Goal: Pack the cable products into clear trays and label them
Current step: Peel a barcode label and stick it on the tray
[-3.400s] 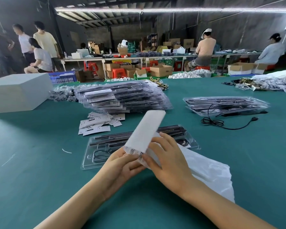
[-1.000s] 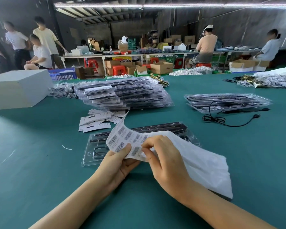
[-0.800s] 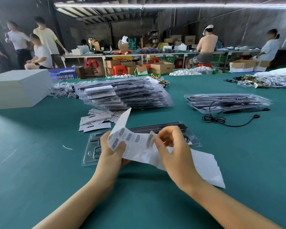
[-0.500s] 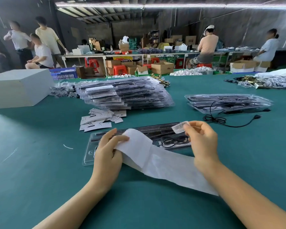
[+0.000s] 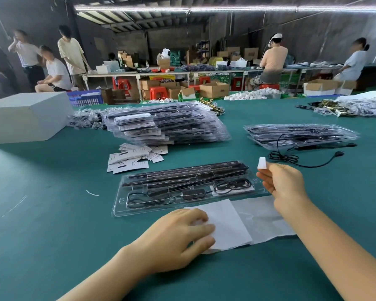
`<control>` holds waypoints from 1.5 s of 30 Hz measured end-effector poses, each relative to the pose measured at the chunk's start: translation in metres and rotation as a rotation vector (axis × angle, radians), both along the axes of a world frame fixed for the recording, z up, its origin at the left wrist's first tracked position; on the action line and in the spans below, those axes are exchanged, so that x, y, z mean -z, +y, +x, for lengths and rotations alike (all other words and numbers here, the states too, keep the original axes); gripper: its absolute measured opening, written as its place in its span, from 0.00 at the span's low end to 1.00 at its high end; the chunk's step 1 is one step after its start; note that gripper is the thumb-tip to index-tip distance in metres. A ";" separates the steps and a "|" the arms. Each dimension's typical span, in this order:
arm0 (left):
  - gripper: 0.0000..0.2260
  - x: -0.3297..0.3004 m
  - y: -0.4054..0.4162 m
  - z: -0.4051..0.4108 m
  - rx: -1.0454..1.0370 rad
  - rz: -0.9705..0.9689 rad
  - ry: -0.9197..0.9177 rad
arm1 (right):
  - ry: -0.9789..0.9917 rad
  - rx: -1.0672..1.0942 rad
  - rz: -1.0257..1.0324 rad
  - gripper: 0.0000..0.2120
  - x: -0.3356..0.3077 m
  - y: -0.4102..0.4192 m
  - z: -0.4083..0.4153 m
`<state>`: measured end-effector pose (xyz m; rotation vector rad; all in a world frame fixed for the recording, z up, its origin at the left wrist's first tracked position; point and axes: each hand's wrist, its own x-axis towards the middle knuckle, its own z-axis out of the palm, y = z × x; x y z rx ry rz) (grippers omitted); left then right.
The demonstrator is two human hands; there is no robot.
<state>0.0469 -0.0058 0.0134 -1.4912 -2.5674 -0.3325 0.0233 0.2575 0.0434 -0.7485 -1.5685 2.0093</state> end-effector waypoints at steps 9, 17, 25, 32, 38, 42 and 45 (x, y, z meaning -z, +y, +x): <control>0.17 0.006 0.000 -0.010 -0.021 0.090 -0.119 | 0.015 -0.253 0.198 0.04 -0.008 -0.056 -0.003; 0.17 0.006 -0.002 -0.012 -0.022 0.174 -0.038 | 0.075 -0.573 0.475 0.06 -0.004 -0.161 -0.040; 0.15 -0.002 -0.012 -0.018 -0.277 0.752 0.000 | 0.197 -0.647 0.584 0.07 0.020 -0.163 -0.047; 0.05 -0.014 -0.072 -0.064 -0.893 0.871 -0.005 | 0.219 -0.704 0.727 0.07 0.033 -0.169 -0.045; 0.04 -0.006 -0.073 -0.064 -0.682 0.647 -0.045 | 0.227 -0.696 0.702 0.07 0.031 -0.168 -0.046; 0.06 -0.006 -0.071 -0.065 -0.641 0.684 -0.123 | 0.213 -0.711 0.763 0.07 0.032 -0.169 -0.046; 0.09 -0.005 -0.071 -0.066 -0.672 0.693 -0.166 | 0.210 -0.685 0.816 0.06 0.032 -0.170 -0.046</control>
